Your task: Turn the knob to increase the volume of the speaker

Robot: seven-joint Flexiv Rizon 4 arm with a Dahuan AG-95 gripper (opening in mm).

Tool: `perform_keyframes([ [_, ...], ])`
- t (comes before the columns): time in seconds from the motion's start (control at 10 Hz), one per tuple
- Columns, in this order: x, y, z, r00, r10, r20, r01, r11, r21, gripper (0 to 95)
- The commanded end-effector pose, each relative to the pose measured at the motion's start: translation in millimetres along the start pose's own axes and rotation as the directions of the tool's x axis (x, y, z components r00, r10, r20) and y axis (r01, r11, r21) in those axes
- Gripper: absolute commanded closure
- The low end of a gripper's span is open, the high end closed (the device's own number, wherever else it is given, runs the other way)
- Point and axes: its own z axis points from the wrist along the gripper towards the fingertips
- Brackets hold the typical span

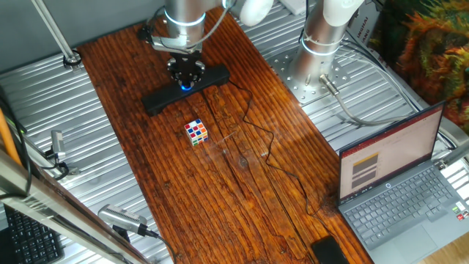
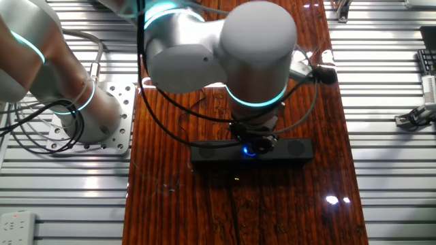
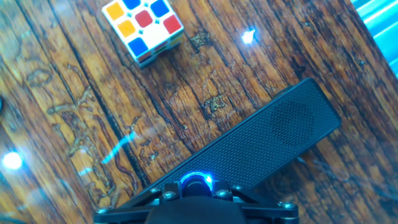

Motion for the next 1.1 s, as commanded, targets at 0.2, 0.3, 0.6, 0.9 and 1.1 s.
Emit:
perform_keyframes([
  [0.2,1.4,-0.1,1.6,0.999,0.053,-0.007,-0.053,0.999,0.008,95.0],
  [0.3,1.6,-0.1,1.4,0.998,0.068,0.002,-0.068,0.998,-0.002,95.0],
  [0.6,1.7,-0.6,1.0,0.991,0.133,0.013,-0.132,0.991,-0.011,95.0],
  [0.9,4.2,-0.9,-1.7,0.984,0.178,0.014,-0.177,0.984,-0.028,95.0],
  [1.1,4.3,-2.8,-3.2,0.979,0.202,0.022,-0.201,0.979,-0.030,95.0],
])
